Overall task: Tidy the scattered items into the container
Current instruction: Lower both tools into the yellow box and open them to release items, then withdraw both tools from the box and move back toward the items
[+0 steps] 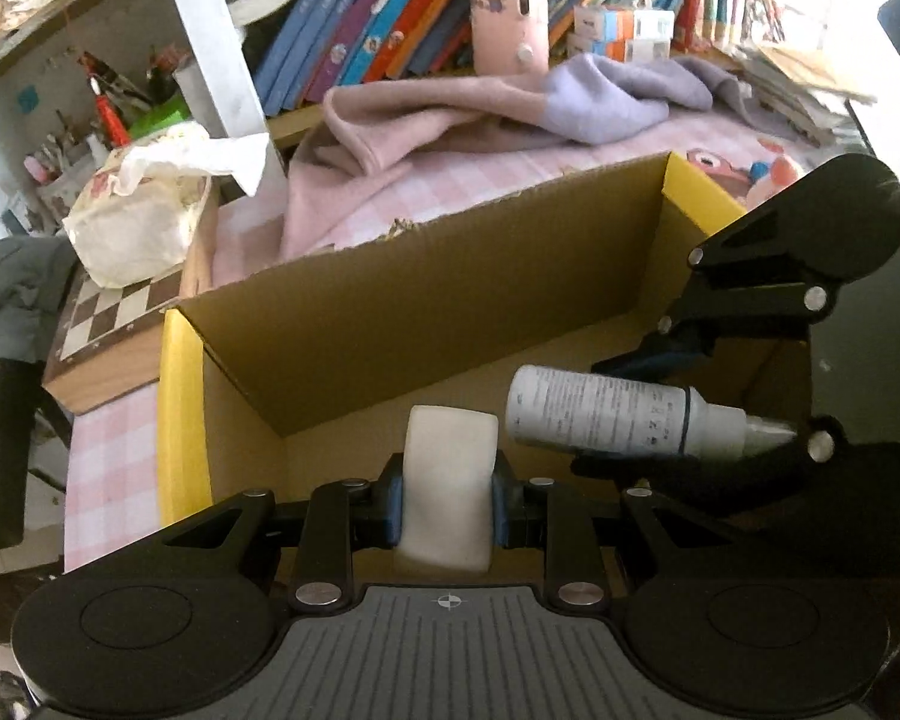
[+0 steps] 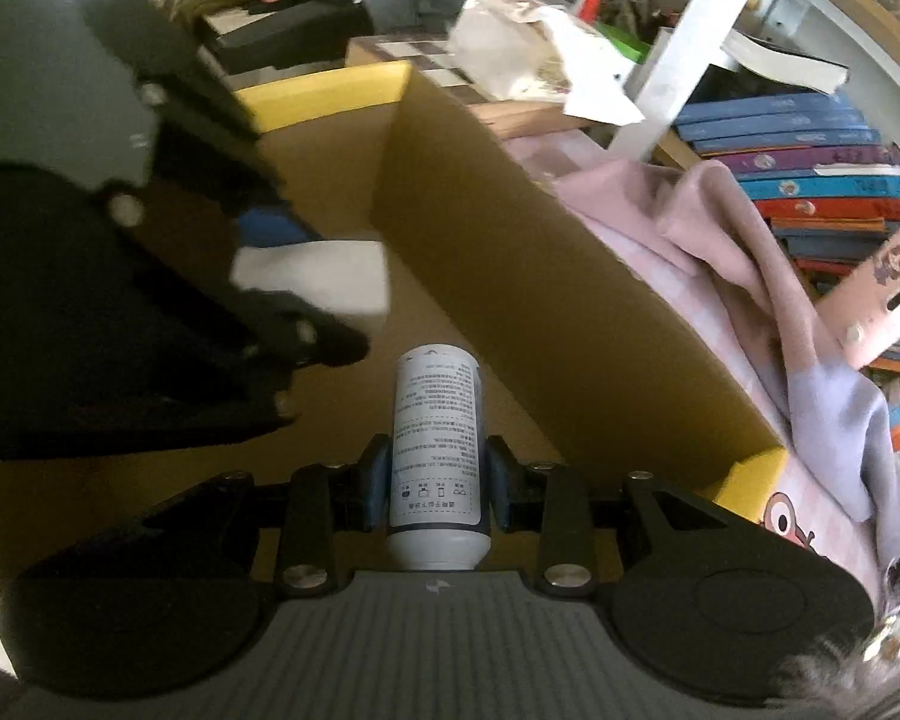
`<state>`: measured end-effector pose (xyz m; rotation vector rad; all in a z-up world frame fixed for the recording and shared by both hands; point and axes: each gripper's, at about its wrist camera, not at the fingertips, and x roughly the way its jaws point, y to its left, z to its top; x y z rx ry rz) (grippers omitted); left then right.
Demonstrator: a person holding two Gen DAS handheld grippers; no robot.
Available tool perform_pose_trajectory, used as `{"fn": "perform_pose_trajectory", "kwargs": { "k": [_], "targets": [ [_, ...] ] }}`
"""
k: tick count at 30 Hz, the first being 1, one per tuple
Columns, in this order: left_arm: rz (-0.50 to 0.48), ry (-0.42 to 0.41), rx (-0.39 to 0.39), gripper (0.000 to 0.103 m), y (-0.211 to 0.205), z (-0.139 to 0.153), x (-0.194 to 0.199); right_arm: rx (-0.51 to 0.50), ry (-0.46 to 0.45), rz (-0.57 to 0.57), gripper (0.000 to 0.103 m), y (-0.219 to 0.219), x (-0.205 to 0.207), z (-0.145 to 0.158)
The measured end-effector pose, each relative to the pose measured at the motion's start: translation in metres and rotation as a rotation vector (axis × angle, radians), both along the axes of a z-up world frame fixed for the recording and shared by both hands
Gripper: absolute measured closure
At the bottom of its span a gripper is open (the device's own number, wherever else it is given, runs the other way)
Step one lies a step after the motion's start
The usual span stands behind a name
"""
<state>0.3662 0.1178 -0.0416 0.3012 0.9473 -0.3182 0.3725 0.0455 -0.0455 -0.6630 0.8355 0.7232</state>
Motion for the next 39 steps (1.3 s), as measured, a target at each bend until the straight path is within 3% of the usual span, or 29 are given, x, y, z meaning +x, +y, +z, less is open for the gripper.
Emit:
{"fn": "perform_pose_trajectory", "kwargs": {
  "k": [10, 12, 15, 19, 27, 34, 39],
  "targets": [
    [0.002, -0.001, 0.055, 0.072, -0.007, -0.003, -0.001, 0.029, 0.027, -0.004, 0.072, -0.002, 0.002, 0.002],
    [0.023, -0.016, 0.065, 0.057, -0.007, -0.002, -0.002, 0.026, 0.019, 0.010, 0.071, 0.000, 0.000, 0.002],
    [0.079, -0.054, 0.079, 0.044, -0.005, 0.001, -0.005, 0.027, -0.011, 0.004, 0.065, -0.002, -0.003, 0.003],
    [0.117, -0.104, 0.020, 0.037, 0.002, 0.015, -0.019, 0.063, -0.051, -0.010, 0.053, -0.010, -0.010, 0.012],
    [0.162, -0.263, -0.068, 0.030, 0.001, 0.065, -0.068, 0.208, -0.164, -0.023, 0.042, -0.038, -0.044, 0.060],
    [0.193, -0.378, -0.117, 0.021, -0.001, 0.107, -0.123, 0.330, -0.242, -0.056, 0.038, -0.062, -0.091, 0.102],
    [0.234, -0.423, -0.155, 0.016, -0.001, 0.121, -0.170, 0.393, -0.303, -0.086, 0.038, -0.083, -0.134, 0.123]
  ]
}}
